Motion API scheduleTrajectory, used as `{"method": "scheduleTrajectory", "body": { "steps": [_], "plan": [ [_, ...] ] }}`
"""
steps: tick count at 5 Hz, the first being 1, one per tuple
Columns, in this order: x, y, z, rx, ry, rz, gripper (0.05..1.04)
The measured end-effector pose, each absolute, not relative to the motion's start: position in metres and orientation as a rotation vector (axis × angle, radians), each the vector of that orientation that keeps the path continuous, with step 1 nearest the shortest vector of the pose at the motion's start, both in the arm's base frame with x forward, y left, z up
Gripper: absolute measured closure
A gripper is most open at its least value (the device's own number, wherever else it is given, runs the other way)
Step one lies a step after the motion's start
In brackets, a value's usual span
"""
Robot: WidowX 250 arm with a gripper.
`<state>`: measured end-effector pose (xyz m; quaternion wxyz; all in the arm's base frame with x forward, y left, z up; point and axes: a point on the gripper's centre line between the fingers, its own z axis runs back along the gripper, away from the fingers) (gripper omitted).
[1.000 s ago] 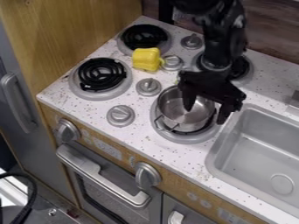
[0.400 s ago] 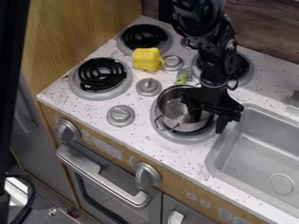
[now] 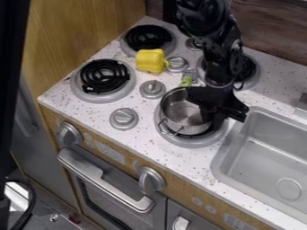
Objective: Pick up the silver pot and place on lower left burner
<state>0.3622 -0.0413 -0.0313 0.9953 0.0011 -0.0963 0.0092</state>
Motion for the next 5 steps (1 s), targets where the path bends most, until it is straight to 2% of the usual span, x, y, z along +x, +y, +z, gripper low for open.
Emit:
{"method": "scheduleTrajectory", "body": {
  "steps": [1,2,3,4,5],
  "plan": [
    [0.37,-0.022,-0.015,0.064,-0.232,-0.039,1.001],
    [0.377,0.009,0.018,0.132,-0.294,-0.035,1.018],
    [0.375,0.037,0.035,0.184,-0.304,0.012,1.018],
    [0.371,0.072,0.034,0.172,-0.303,0.125,1.018],
    [0.374,0.105,0.013,0.166,-0.273,0.204,1.018]
  ]
}}
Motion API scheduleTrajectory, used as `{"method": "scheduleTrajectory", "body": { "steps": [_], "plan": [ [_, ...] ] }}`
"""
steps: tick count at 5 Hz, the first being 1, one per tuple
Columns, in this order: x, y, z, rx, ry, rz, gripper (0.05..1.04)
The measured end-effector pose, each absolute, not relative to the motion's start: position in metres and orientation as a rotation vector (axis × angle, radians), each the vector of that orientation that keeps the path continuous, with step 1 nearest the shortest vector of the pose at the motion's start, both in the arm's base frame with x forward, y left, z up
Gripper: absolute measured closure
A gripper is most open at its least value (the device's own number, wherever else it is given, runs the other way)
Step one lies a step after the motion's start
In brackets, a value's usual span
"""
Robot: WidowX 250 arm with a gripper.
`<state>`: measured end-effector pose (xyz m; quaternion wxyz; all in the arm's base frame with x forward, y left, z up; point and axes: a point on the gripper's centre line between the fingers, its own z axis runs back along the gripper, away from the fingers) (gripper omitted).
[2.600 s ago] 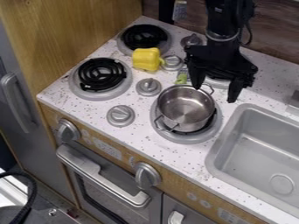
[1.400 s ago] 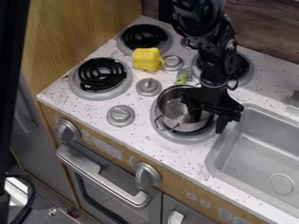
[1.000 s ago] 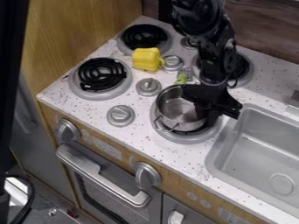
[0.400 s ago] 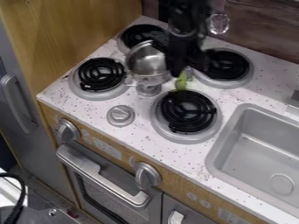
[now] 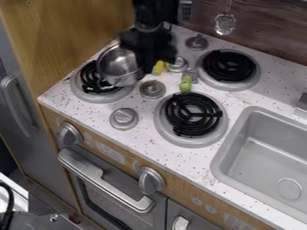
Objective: Pick up the silver pot and place on lower left burner
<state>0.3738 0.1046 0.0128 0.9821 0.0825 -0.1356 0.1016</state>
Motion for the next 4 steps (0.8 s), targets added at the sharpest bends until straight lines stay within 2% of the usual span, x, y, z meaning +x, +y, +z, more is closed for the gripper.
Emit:
{"method": "scheduleTrajectory", "body": {
  "steps": [2,4],
  "plan": [
    [0.388,0.155,-0.011,0.175,-0.235,0.291,1.018],
    [0.39,0.161,-0.019,0.161,-0.21,0.298,1.0]
  ]
}}
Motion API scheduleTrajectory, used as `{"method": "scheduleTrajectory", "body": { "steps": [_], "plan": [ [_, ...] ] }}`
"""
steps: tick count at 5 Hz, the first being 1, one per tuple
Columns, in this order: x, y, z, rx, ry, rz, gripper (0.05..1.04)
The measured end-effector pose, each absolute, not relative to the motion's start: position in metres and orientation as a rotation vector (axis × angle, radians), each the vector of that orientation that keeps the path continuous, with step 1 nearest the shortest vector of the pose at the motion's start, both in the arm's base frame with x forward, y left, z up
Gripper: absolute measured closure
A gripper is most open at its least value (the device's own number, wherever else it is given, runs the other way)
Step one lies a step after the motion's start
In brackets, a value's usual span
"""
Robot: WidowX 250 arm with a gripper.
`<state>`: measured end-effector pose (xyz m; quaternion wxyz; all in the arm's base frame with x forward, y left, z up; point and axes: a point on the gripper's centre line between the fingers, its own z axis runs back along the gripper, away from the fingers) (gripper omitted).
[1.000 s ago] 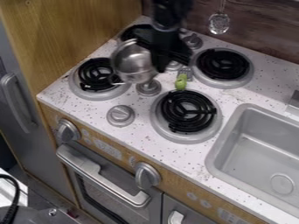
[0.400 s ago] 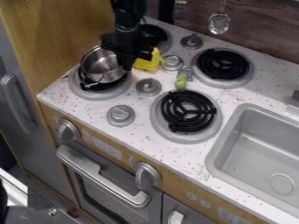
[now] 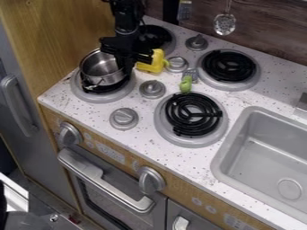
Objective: Pick up the silver pot and place on lower left burner
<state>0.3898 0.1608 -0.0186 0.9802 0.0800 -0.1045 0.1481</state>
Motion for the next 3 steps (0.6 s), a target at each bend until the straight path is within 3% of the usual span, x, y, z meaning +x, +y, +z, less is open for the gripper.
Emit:
{"method": "scheduleTrajectory", "body": {
  "steps": [1,3],
  "plan": [
    [0.385,0.155,-0.023,0.124,-0.189,0.322,0.851],
    [0.396,0.124,0.037,0.083,-0.31,0.232,0.275]
  ]
}}
